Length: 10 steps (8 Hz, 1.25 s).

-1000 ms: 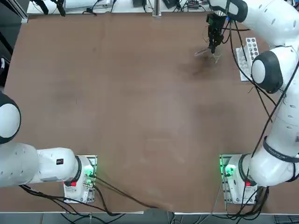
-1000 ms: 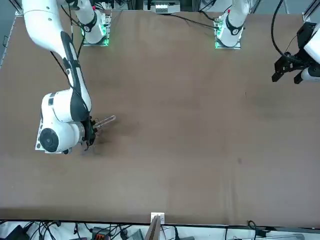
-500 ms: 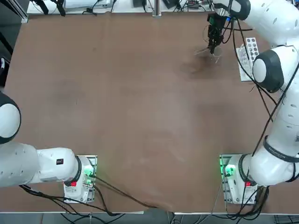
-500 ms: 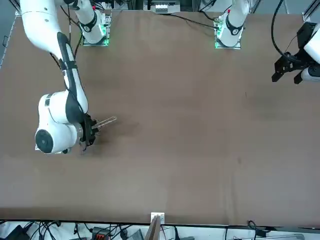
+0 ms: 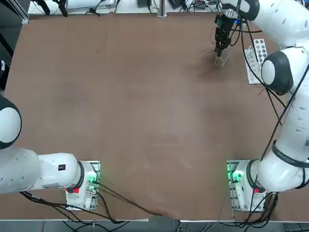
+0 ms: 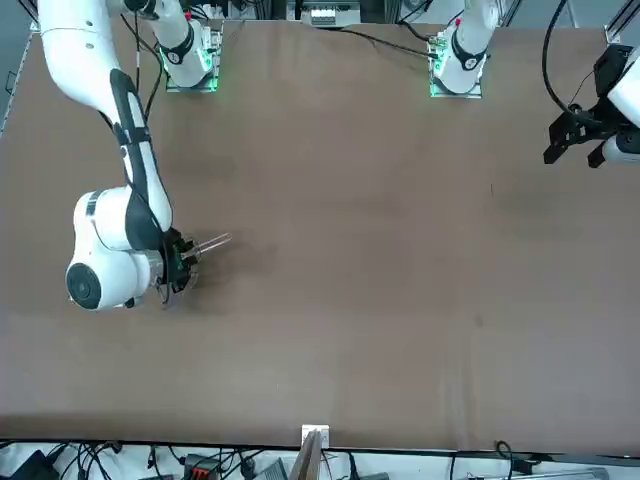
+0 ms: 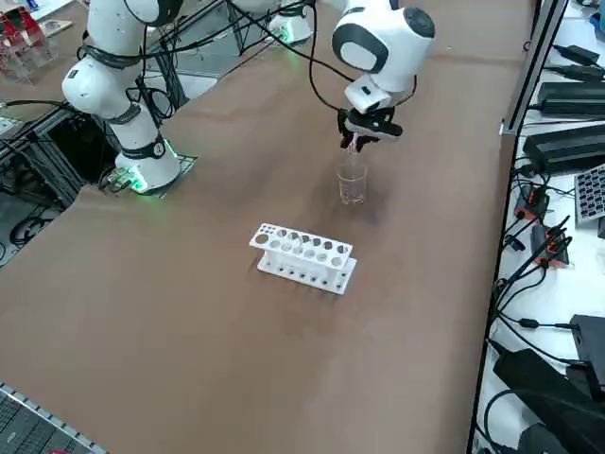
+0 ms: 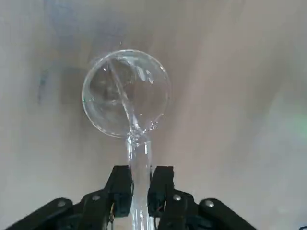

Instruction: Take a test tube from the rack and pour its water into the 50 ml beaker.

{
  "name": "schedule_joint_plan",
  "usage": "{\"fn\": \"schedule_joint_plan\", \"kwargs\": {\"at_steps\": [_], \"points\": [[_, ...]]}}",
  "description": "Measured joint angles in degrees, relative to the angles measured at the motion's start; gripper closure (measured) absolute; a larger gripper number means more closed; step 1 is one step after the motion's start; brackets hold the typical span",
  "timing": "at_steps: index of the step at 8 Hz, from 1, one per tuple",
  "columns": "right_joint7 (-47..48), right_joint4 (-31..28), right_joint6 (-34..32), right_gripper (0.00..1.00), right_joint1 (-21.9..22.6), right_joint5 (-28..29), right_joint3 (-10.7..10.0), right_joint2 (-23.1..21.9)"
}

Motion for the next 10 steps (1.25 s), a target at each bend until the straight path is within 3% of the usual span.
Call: {"fn": "schedule_joint_plan", "kwargs": {"at_steps": [10], "points": [[-4.2,-0.6,-0.2,0.78,-2.0,3.0,0.0,0.3]]}}
